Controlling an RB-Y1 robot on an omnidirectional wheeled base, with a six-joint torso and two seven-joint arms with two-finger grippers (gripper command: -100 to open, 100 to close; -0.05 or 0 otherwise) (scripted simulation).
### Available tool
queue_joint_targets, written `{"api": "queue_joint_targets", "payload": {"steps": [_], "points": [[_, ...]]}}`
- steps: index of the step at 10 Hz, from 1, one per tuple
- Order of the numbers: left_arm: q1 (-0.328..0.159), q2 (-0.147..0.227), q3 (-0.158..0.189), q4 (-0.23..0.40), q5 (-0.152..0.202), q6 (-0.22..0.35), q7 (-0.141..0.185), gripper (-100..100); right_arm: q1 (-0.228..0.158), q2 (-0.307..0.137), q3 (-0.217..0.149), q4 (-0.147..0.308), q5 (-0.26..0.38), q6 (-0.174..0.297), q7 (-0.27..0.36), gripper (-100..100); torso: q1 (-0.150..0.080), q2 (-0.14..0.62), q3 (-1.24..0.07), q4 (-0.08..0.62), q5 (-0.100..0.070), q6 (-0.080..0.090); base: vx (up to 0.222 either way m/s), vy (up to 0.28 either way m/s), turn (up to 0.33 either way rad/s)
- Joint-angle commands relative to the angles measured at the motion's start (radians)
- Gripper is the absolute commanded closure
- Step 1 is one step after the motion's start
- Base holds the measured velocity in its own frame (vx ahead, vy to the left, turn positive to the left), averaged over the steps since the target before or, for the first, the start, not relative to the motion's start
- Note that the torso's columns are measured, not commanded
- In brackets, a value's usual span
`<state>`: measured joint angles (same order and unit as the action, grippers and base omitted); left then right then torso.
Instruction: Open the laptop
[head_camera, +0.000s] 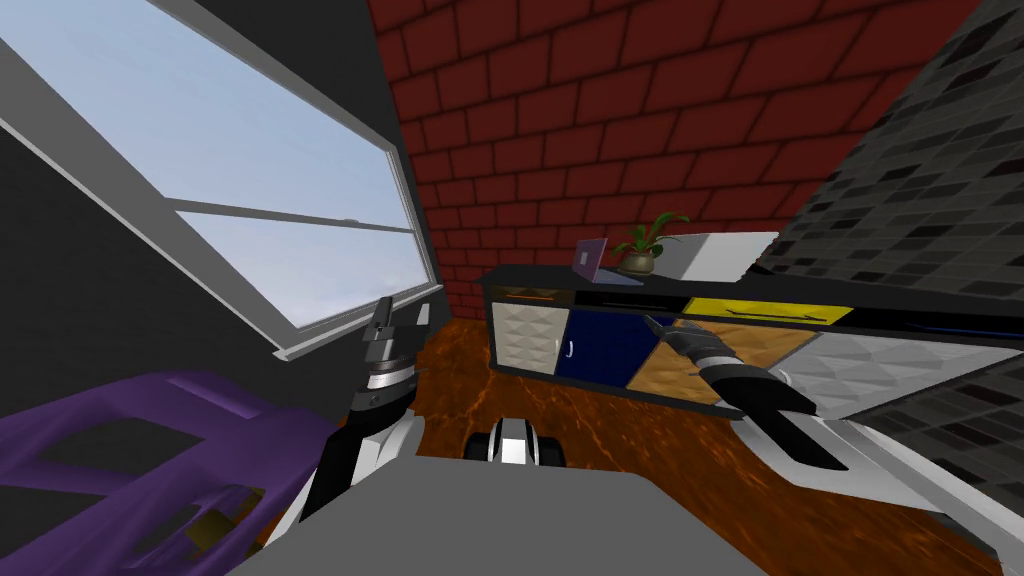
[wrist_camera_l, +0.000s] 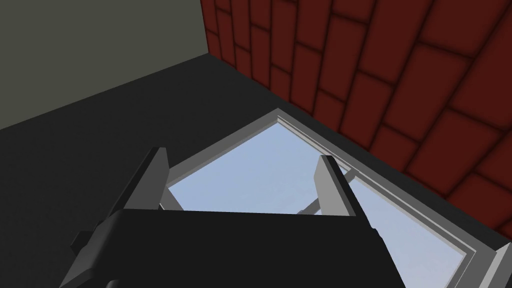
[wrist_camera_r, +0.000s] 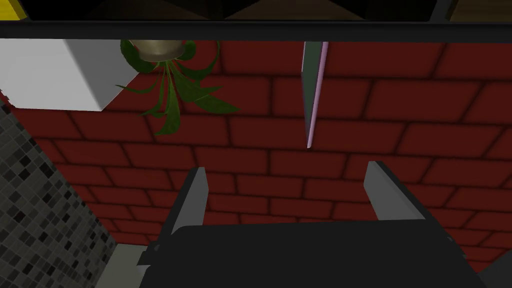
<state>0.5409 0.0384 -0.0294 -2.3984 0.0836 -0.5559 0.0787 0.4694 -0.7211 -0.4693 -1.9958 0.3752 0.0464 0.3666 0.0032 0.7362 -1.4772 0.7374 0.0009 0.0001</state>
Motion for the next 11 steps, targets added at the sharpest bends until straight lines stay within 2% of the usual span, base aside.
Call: {"api": "queue_joint_targets", "payload": {"steps": [1, 3, 4, 6, 7, 11], "points": [[0.0, 0.0, 0.0, 0.0, 0.0, 0.0, 0.0, 0, 0.004, -0.052, -0.028, 0.025, 0.021, 0.059, 0.061, -100, -0.005, 0.003, 0.002, 0.001, -0.001, 0.0, 0.051, 0.115, 0.056], [0.0, 0.0, 0.0, 0.0, 0.0, 0.0, 0.0, 0, -0.001, -0.115, -0.052, 0.061, 0.042, 0.119, 0.122, -100, -0.005, 0.001, 0.001, 0.0, -0.002, 0.0, 0.112, 0.142, 0.1], [0.0, 0.0, 0.0, 0.0, 0.0, 0.0, 0.0, 0, -0.001, -0.12, -0.052, 0.061, 0.042, 0.13, 0.126, -100, -0.002, 0.0, 0.0, 0.0, -0.001, 0.0, 0.084, 0.11, 0.023], [0.0, 0.0, 0.0, 0.0, 0.0, 0.0, 0.0, 0, -0.005, -0.182, -0.071, 0.093, 0.06, 0.189, 0.191, -100, -0.005, 0.003, 0.002, 0.001, -0.002, 0.0, 0.111, 0.086, 0.081], [0.0, 0.0, 0.0, 0.0, 0.0, 0.0, 0.0, 0, -0.005, -0.184, -0.071, 0.093, 0.06, 0.199, 0.192, -100, -0.005, 0.0, 0.0, 0.0, -0.001, 0.0, 0.11, 0.048, 0.039], [0.0, 0.0, 0.0, 0.0, 0.0, 0.0, 0.0, 0, -0.011, -0.295, -0.093, 0.146, 0.086, 0.321, 0.309, -100, -0.002, -0.001, 0.0, 0.0, -0.001, 0.0, 0.143, 0.062, 0.105]]}}
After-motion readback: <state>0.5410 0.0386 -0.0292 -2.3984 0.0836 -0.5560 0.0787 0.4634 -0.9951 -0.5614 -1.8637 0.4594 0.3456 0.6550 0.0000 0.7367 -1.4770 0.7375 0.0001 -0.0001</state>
